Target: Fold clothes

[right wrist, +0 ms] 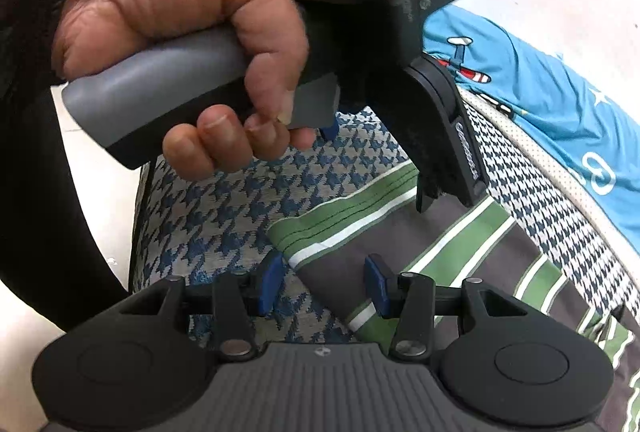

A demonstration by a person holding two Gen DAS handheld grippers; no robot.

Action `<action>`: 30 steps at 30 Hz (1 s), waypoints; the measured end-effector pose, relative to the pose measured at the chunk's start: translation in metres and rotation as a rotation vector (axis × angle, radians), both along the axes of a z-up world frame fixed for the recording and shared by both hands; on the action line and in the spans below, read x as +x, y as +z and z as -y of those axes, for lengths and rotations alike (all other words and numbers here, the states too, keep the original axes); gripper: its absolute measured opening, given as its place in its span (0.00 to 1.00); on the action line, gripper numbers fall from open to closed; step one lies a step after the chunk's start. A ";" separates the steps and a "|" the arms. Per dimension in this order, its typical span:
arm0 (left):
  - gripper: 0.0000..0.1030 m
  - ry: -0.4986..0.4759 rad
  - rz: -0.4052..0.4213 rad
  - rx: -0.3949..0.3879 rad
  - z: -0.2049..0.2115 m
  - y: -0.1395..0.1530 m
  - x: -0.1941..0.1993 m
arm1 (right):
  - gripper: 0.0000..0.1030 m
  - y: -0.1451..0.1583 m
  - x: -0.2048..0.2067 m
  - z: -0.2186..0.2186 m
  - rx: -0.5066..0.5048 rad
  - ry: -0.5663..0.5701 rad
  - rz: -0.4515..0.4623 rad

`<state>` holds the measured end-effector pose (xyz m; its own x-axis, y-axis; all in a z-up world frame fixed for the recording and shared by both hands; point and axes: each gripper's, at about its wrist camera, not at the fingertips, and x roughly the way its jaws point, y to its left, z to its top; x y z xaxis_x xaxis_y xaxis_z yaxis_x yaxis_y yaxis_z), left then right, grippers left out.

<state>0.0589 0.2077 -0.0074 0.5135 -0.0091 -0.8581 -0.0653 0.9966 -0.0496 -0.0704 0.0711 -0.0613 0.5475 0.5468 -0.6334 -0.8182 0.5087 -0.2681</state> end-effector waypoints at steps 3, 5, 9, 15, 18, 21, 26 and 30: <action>1.00 -0.003 -0.004 0.001 0.001 0.000 -0.001 | 0.43 -0.001 0.002 -0.006 0.012 -0.008 0.005; 1.00 -0.005 -0.004 0.004 0.001 -0.001 -0.001 | 0.42 -0.002 0.004 -0.009 0.023 -0.016 0.005; 1.00 -0.010 -0.006 0.011 0.001 -0.001 -0.001 | 0.37 -0.004 0.008 -0.011 0.037 -0.012 0.002; 1.00 -0.012 -0.010 0.017 0.002 -0.002 -0.001 | 0.15 0.001 0.017 -0.010 0.071 -0.039 -0.037; 1.00 -0.013 -0.013 0.015 0.002 -0.003 0.000 | 0.08 0.005 0.022 -0.009 0.090 -0.059 -0.058; 1.00 -0.017 -0.016 0.005 0.003 -0.003 0.000 | 0.07 0.008 0.027 -0.008 0.109 -0.078 -0.080; 1.00 -0.030 -0.021 -0.006 0.003 -0.004 0.000 | 0.07 0.022 0.044 0.000 0.190 -0.137 -0.146; 1.00 -0.035 -0.022 -0.065 0.000 -0.003 0.000 | 0.08 0.032 0.051 0.017 0.258 -0.184 -0.198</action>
